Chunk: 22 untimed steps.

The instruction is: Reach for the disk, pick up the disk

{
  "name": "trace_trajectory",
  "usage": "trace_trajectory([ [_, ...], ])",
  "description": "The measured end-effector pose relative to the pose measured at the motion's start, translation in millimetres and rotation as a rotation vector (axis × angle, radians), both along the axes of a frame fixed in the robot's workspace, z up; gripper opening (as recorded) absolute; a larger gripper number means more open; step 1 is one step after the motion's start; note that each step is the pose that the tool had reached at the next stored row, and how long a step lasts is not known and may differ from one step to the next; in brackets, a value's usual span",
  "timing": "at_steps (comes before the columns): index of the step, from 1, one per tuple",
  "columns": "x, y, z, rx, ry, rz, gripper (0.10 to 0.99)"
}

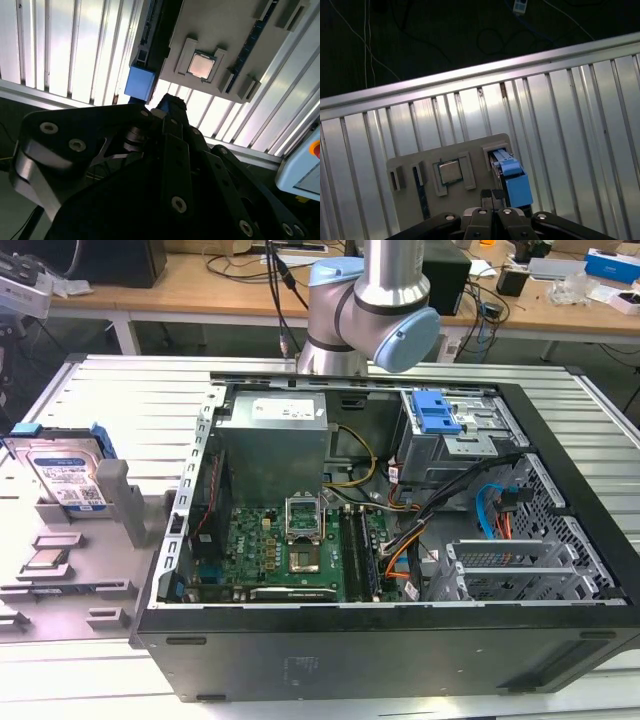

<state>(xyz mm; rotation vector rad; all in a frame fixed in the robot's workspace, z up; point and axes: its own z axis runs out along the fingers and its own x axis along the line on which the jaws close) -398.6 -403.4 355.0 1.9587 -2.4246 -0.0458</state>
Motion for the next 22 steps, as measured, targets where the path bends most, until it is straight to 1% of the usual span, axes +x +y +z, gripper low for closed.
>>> trace_trajectory([
  [3, 0.0, 0.0, 0.0, 0.0, 0.0, 0.0, 0.114],
  [8, 0.0, 0.0, 0.0, 0.0, 0.0, 0.0, 0.42],
  [9, 0.0, 0.0, 0.0, 0.0, 0.0, 0.0, 0.42],
  [10, 0.0, 0.0, 0.0, 0.0, 0.0, 0.0, 0.482],
  [12, 0.1, 1.1, 0.0, 0.0, -0.0001, 0.0, 0.482],
  [15, 1.0, 7.3, 0.1, 0.0, 0.0, 0.002, 0.482],
  [17, 2.1, 13.6, 0.0, -0.001, -0.0001, 0.005, 0.482],
  [19, 2.5, 16.8, 0.0, -0.001, 0.0, 0.006, 0.482],
  [20, 3.0, 19.6, 0.0, -0.001, 0.0, 0.007, 0.482],
  [22, 3.3, 22.4, 0.0, -0.002, 0.0, 0.008, 0.482],
])
